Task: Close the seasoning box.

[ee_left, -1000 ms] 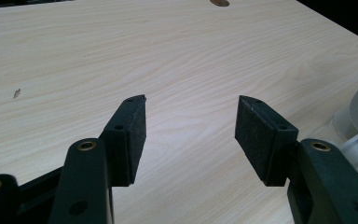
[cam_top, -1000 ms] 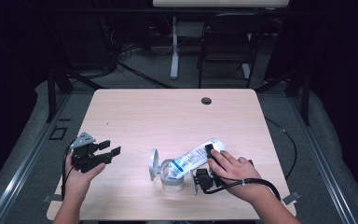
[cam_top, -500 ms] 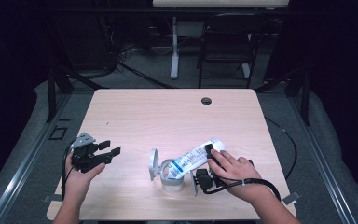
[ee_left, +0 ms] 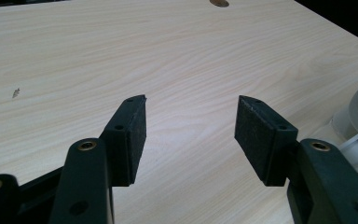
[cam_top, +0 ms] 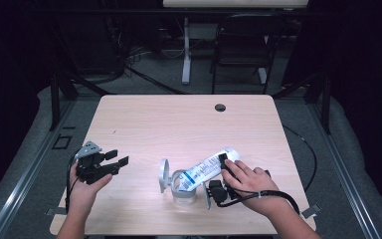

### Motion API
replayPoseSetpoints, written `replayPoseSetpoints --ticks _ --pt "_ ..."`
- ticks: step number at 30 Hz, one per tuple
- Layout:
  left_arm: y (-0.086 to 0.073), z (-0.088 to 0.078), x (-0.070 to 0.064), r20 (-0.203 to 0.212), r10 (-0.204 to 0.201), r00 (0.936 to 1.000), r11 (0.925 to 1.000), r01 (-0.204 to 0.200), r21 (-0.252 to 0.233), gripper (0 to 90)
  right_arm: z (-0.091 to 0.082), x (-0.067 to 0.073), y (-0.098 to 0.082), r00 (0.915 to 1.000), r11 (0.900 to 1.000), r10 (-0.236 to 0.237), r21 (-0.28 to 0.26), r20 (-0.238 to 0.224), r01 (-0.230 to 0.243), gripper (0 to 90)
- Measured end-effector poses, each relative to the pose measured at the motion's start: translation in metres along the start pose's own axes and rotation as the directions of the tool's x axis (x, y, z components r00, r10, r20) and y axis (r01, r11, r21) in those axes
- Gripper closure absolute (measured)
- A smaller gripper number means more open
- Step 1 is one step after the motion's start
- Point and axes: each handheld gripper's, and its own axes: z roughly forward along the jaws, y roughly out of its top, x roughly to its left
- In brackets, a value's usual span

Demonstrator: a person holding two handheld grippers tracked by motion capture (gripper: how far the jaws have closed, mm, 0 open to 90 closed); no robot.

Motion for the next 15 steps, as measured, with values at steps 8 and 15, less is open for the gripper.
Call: replayPoseSetpoints --ticks 8,15 --pt "0.0 -0.0003 0.0005 -0.002 0.0 1.0 1.0 0.0 -0.001 43.9 -0.0004 -0.0003 0.0005 0.9999 1.0 -0.013 0.005 0.008 0.013 53.4" --pt "-0.0001 -0.0004 0.0007 -0.001 -0.002 1.0 1.0 0.002 -0.005 44.0 -0.0003 -0.0006 0.0008 0.9998 1.0 -0.016 0.004 0.009 0.016 53.4"
